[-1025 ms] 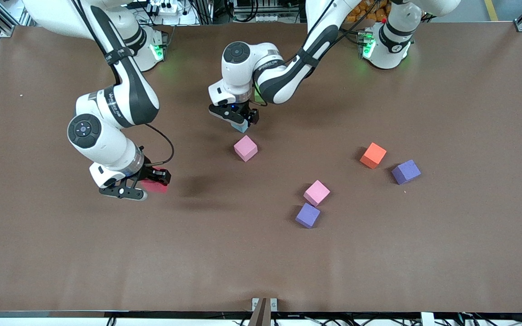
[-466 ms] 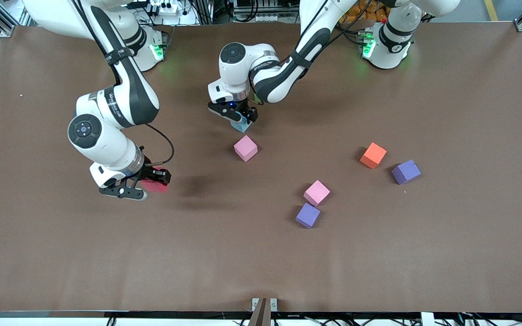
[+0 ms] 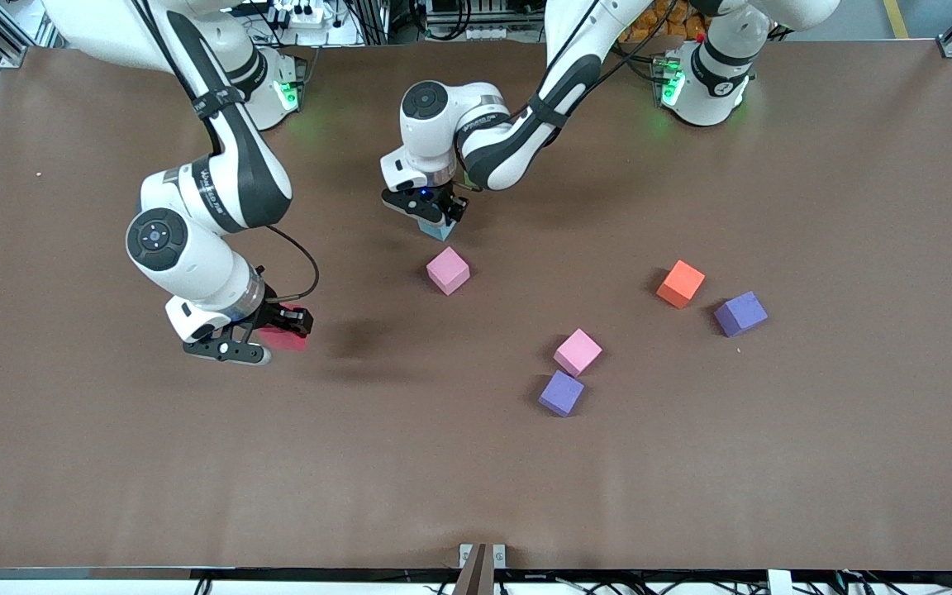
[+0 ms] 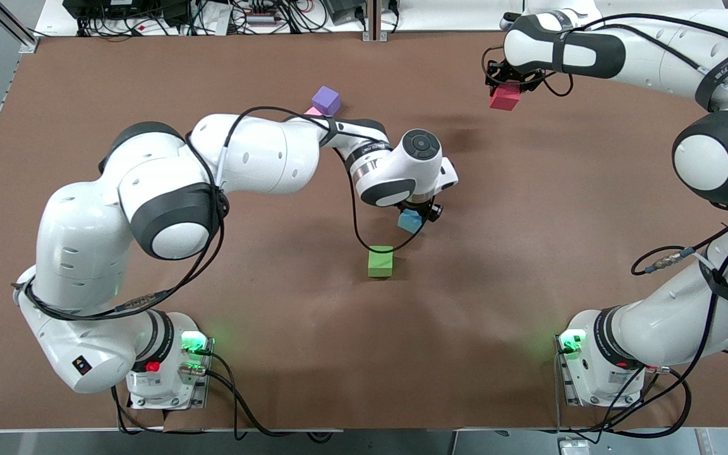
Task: Arrange blocks into number 1
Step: 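Lower the left gripper onto the teal cube and grasp it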
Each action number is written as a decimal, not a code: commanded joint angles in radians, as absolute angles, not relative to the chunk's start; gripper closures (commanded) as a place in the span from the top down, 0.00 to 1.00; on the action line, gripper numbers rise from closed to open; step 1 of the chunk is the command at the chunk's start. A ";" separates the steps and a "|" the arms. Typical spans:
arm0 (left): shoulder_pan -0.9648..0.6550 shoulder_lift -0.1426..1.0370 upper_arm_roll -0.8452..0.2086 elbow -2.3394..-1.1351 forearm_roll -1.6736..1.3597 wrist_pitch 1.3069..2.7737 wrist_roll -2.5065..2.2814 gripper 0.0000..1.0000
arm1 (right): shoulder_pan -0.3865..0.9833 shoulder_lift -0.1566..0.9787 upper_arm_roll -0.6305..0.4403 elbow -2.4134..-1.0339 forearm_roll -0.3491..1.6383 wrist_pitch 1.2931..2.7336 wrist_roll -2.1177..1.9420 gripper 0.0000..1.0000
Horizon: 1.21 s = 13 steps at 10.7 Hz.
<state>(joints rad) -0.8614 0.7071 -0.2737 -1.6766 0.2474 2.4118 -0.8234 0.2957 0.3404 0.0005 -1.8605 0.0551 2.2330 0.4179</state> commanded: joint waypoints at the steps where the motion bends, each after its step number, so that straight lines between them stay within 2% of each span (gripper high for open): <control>1: -0.813 0.632 -0.268 -1.751 0.262 2.410 -0.853 0.00 | 0.307 0.327 -0.005 -1.879 0.063 2.243 0.430 0.54; 4: -0.747 0.546 -0.279 -1.868 0.258 2.408 -0.937 0.00 | 0.331 0.324 -0.005 -1.879 0.063 2.237 0.431 0.54; 10: -0.729 0.552 -0.348 -1.937 0.244 2.410 -1.166 0.00 | 0.396 0.302 -0.002 -1.882 0.063 2.180 0.433 0.54; 13: -0.726 0.548 -0.360 -1.951 0.235 2.410 -1.187 0.00 | 0.403 0.275 0.040 -1.922 0.063 2.177 0.434 0.55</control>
